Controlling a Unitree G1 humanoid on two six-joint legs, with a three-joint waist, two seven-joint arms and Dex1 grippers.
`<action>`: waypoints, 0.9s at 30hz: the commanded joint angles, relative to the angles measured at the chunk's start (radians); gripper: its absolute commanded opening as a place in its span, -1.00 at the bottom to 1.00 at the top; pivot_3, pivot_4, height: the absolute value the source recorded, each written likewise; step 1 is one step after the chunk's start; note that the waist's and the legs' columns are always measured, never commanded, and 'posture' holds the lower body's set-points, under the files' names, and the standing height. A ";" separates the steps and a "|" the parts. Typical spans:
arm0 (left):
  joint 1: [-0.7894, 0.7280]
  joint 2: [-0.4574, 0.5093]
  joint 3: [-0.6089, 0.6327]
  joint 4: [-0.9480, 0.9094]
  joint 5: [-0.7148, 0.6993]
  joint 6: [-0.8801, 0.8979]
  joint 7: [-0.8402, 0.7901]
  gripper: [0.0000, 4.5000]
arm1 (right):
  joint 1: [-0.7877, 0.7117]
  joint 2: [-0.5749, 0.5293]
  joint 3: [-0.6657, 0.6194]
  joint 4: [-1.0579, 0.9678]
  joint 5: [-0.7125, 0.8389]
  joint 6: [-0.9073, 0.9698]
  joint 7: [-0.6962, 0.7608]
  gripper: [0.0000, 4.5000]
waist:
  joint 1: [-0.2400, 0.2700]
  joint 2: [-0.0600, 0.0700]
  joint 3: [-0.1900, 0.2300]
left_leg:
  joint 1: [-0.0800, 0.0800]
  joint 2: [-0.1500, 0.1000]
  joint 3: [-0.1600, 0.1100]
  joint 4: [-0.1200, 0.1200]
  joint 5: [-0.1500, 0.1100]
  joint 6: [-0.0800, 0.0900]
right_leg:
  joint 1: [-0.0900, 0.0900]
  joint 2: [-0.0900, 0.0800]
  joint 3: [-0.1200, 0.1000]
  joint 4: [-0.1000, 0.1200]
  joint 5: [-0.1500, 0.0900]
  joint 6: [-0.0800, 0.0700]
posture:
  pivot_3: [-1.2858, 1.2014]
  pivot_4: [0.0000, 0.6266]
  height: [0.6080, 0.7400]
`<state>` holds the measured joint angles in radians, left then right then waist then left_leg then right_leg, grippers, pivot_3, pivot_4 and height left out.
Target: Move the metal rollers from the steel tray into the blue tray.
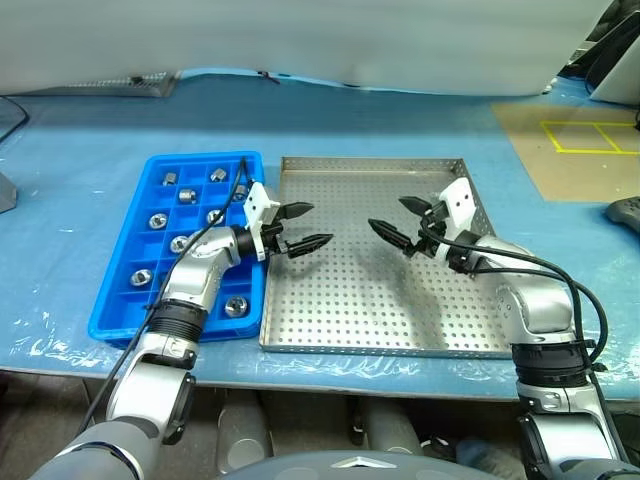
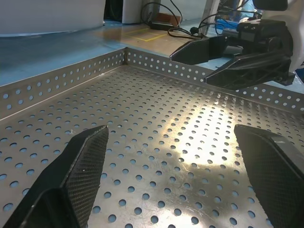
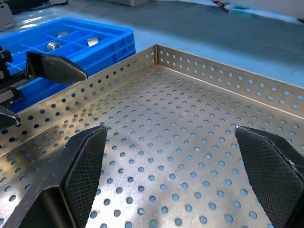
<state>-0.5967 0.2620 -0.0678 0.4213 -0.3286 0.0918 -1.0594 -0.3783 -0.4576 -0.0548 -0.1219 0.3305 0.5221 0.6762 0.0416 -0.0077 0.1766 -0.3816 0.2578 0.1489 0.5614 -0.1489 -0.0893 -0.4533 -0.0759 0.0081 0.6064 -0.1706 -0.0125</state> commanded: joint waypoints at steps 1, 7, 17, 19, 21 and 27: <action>0.005 0.004 0.007 -0.048 0.001 -0.007 0.011 0.98 | -0.016 -0.002 -0.002 -0.008 0.008 -0.024 0.005 1.00 | 0.001 0.000 0.000 | 0.000 0.000 0.000 0.000 0.000 0.000 | 0.000 0.000 0.000 0.000 0.000 0.000 | -0.08 -0.52 1.00; 0.004 0.001 -0.005 -0.039 0.015 -0.023 0.017 0.98 | -0.022 0.003 0.007 0.003 0.003 -0.038 0.000 1.00 | 0.002 0.000 0.000 | 0.000 0.000 0.000 0.000 0.000 0.000 | 0.000 0.000 0.000 0.000 0.000 0.000 | -0.07 -0.52 1.00; 0.003 -0.007 -0.002 -0.021 0.032 -0.047 0.028 0.98 | -0.030 0.000 0.010 0.017 0.003 -0.044 0.002 1.00 | 0.001 0.000 0.000 | 0.000 0.000 0.000 0.000 0.000 0.000 | 0.000 0.000 0.000 0.000 0.000 0.000 | -0.07 -0.52 1.00; 0.005 -0.006 -0.001 -0.022 0.032 -0.046 0.029 0.98 | -0.029 0.003 0.010 0.016 0.004 -0.045 0.000 1.00 | 0.002 0.000 0.000 | 0.000 0.000 0.000 0.000 0.000 0.000 | 0.000 0.000 0.000 0.000 0.000 0.000 | -0.07 -0.52 1.00; 0.002 -0.007 -0.004 -0.017 0.036 -0.049 0.030 0.98 | -0.024 0.006 0.011 0.020 0.003 -0.051 -0.001 1.00 | 0.002 0.000 0.000 | 0.000 0.000 0.000 0.000 0.000 0.000 | 0.000 0.000 0.000 0.000 0.000 0.000 | -0.06 -0.52 1.00; 0.010 -0.004 -0.005 -0.028 0.041 -0.048 0.028 0.98 | -0.019 0.017 0.018 0.014 0.007 -0.054 -0.002 1.00 | 0.002 0.000 0.000 | 0.000 0.000 0.000 0.000 0.000 0.000 | 0.000 0.000 0.000 0.000 0.000 0.000 | -0.04 -0.52 1.00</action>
<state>-0.5864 0.2547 -0.0736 0.4156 -0.2886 0.0609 -1.0308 -0.3872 -0.4419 -0.0293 -0.0900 0.3305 0.4866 0.6739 0.0432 -0.0077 0.1766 -0.3820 0.2577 0.1489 0.5611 -0.1490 -0.0891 -0.4536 -0.0763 0.0079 0.6060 -0.1707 -0.0123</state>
